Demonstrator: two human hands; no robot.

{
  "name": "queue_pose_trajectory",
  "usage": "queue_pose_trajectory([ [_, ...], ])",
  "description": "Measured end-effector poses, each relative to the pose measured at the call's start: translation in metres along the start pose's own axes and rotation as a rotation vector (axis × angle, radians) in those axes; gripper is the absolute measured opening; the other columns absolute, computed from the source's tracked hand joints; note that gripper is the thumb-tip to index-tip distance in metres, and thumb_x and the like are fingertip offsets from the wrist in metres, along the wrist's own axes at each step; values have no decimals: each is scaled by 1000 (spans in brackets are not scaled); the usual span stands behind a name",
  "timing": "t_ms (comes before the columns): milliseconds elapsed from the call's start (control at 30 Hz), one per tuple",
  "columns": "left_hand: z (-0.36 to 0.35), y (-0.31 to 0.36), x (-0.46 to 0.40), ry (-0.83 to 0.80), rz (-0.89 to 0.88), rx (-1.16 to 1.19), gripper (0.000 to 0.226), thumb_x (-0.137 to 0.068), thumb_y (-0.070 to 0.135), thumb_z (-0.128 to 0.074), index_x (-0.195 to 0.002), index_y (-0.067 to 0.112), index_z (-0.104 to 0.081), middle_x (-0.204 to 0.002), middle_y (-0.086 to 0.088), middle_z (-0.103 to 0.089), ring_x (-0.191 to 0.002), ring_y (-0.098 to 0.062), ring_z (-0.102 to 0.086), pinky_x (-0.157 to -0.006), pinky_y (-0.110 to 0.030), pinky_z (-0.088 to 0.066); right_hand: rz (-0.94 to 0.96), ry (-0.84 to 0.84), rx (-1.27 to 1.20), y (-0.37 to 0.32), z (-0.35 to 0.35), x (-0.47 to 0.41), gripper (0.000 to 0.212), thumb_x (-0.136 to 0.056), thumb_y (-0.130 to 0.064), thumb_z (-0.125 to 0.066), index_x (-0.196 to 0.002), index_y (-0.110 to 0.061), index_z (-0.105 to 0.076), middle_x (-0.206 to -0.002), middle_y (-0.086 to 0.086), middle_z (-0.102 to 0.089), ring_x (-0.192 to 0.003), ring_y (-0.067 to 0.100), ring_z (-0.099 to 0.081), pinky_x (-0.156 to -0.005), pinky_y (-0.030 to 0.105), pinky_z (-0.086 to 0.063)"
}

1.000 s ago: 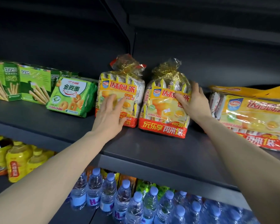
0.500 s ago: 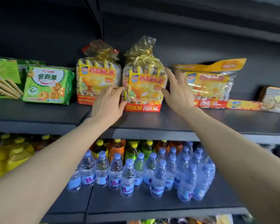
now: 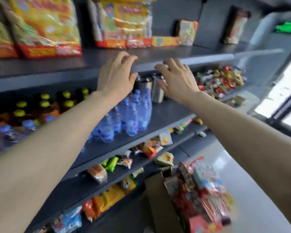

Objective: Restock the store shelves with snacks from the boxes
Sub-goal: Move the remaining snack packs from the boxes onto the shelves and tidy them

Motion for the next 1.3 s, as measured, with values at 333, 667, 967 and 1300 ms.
queue_pose_trajectory([
  [333,-171,145,39,-253,-163,283,42,-90,22,-65,-131,12,-59,-127,-10,-56,-113,-35,-52,-93,-44,-44,-396,-238,44,145,-54,215,44,-100,-38,-38,-130,-13,-57,-125,17,-56,-112,41,-52,-88,54,-47],
  [667,-362,244,104,-637,-153,347,45,-93,29,-62,-136,20,-54,-132,-4,-53,-118,-29,-50,-96,-42,-43,-683,-548,-73,243,-161,381,43,-102,-40,-48,-138,-17,-53,-134,16,-54,-120,41,-52,-98,49,-44],
  [967,-521,269,208,-1105,-2,228,53,-98,42,-52,-146,24,-40,-144,0,-45,-133,-25,-41,-104,-39,-40,-866,-937,-265,277,-309,495,52,-102,-46,-44,-149,-24,-37,-145,11,-45,-123,33,-49,-97,45,-45],
  [1300,-615,274,276,-1374,99,151,61,-101,46,-45,-153,19,-28,-152,-1,-41,-140,-23,-36,-110,-39,-37,-1123,-1139,-496,278,-419,567,62,-101,-49,-46,-155,-28,-23,-133,13,-51,-109,30,-57,-82,46,-54],
])
Point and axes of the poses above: each hand's wrist, its own x-axis away from the middle knuckle, its own z-axis out of the back of the hand, y = z × x, the point moved 5 cm from there along -x, towards the middle knuckle
